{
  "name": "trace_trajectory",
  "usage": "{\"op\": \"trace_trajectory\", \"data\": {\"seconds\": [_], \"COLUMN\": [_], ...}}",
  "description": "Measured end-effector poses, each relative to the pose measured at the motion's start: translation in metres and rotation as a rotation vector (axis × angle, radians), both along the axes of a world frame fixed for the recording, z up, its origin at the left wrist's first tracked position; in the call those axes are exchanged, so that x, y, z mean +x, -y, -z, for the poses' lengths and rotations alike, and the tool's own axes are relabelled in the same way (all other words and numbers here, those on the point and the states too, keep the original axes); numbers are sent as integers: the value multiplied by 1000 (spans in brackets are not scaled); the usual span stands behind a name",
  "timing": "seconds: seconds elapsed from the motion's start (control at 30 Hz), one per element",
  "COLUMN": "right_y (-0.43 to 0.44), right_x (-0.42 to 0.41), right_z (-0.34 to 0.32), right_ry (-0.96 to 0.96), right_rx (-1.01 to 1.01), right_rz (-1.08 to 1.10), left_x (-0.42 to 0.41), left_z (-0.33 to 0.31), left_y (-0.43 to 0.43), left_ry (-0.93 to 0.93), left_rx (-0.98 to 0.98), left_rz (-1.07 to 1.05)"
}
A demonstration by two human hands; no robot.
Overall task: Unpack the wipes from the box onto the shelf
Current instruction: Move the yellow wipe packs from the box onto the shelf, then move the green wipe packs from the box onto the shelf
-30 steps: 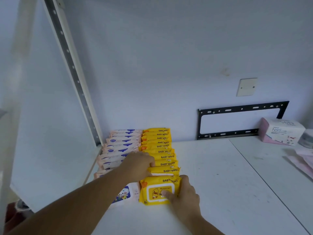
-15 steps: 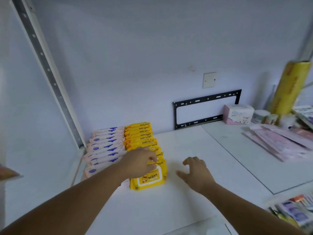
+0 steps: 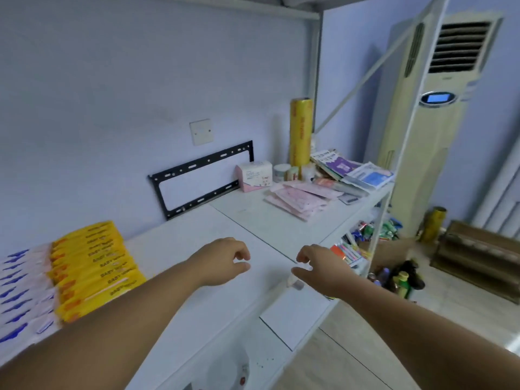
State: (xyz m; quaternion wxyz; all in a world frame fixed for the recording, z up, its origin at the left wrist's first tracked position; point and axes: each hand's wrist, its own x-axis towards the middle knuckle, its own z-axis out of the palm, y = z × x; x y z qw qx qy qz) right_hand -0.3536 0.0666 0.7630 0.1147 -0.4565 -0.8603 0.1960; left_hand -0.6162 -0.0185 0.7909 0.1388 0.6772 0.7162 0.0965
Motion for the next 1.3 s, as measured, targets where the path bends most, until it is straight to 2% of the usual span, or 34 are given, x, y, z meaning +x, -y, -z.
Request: {"op": "trace_trajectory", "data": {"seconds": [0.37,0.6,1.0,1.13,1.3], "right_y": [-30,-36,-41,-33,-25], "right_x": [282,405,458,463,475], "right_z": [25,57,143,196,294], "right_ry": [50,59,229,276,355], "right_rx": [-136,-215,-406,-512,-671], "right_rz": [381,441,379,355,331], "left_x": [268,386,450,458,460], "left_z": [33,68,154,215,322], "left_y": [-101,-125,-145,-150,-142], "left_ry": [66,49,34,71,73], "left_rx": [-125,-242,-474,-583,-763], "left_rz": [274,358,387,384,388]}}
